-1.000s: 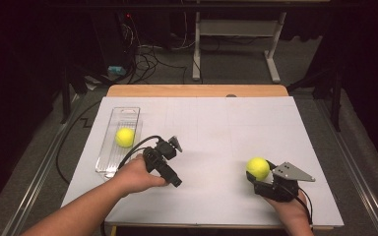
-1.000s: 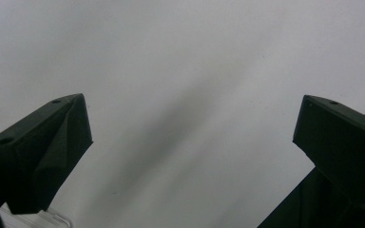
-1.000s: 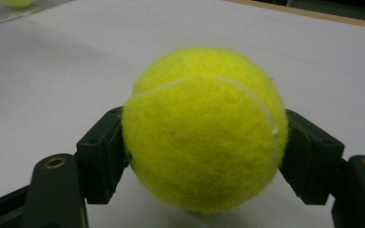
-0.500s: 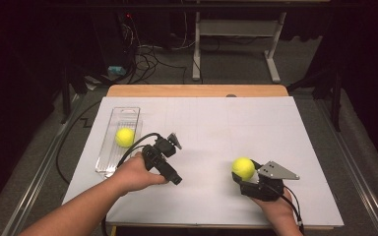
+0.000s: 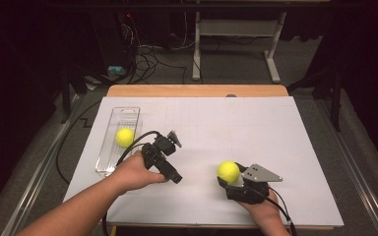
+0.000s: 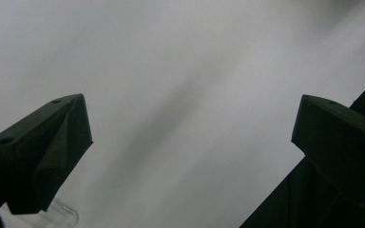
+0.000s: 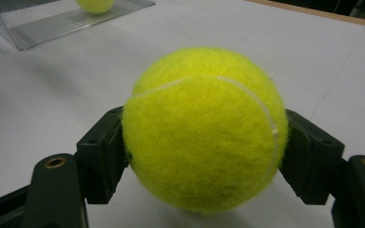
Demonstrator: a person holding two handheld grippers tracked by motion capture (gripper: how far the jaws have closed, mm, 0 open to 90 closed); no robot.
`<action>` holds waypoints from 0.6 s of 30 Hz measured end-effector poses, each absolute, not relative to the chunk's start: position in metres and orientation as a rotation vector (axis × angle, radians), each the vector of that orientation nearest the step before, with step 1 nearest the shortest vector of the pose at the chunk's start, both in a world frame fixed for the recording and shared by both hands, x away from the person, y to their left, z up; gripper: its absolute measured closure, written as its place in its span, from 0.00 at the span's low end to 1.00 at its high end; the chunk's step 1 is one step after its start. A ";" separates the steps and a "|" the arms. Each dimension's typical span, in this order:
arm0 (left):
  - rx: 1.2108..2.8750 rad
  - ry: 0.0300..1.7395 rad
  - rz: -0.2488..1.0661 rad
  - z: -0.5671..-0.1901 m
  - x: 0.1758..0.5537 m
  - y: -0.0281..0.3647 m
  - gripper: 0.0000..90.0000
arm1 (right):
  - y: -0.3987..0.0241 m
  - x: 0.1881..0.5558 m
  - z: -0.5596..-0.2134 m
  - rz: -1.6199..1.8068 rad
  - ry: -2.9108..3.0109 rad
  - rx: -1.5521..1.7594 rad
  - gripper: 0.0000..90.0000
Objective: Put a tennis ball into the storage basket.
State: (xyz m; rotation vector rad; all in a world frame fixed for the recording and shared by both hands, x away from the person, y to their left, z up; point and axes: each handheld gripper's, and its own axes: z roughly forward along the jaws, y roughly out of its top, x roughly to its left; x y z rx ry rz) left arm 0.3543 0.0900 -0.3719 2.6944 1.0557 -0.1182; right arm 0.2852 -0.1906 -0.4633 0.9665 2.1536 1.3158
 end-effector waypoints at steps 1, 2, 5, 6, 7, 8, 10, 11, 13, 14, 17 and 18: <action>2.694 1.056 -0.113 -0.372 0.354 0.090 0.01 | -0.188 0.285 -0.463 1.321 2.160 0.962 0.30; 2.698 1.056 -0.117 -0.371 0.355 0.090 0.01 | -0.186 0.284 -0.464 1.329 2.158 0.959 0.30; 2.693 1.054 -0.116 -0.370 0.355 0.090 0.01 | -0.177 0.283 -0.465 1.338 2.172 0.940 0.30; 2.690 1.055 -0.121 -0.370 0.355 0.089 0.01 | -0.174 0.282 -0.465 1.341 2.177 0.939 0.30; 2.692 1.053 -0.117 -0.370 0.355 0.089 0.01 | -0.171 0.282 -0.466 1.346 2.183 0.932 0.30; 2.695 1.053 -0.119 -0.370 0.356 0.088 0.01 | -0.168 0.281 -0.466 1.349 2.188 0.930 0.30; 2.694 1.051 -0.119 -0.370 0.356 0.088 0.01 | -0.162 0.281 -0.467 1.354 2.205 0.921 0.30; 2.692 1.051 -0.122 -0.370 0.356 0.087 0.01 | -0.159 0.281 -0.467 1.353 2.212 0.916 0.30; 2.695 1.050 -0.122 -0.370 0.356 0.086 0.01 | -0.154 0.283 -0.467 1.358 2.221 0.898 0.30; 2.701 1.050 -0.124 -0.369 0.356 0.085 0.01 | -0.152 0.283 -0.467 1.364 2.220 0.899 0.30; 2.704 1.046 -0.123 -0.367 0.356 0.083 0.01 | -0.149 0.284 -0.465 1.376 2.218 0.882 0.30; 2.712 1.036 -0.125 -0.365 0.357 0.082 0.01 | -0.149 0.284 -0.464 1.379 2.218 0.877 0.30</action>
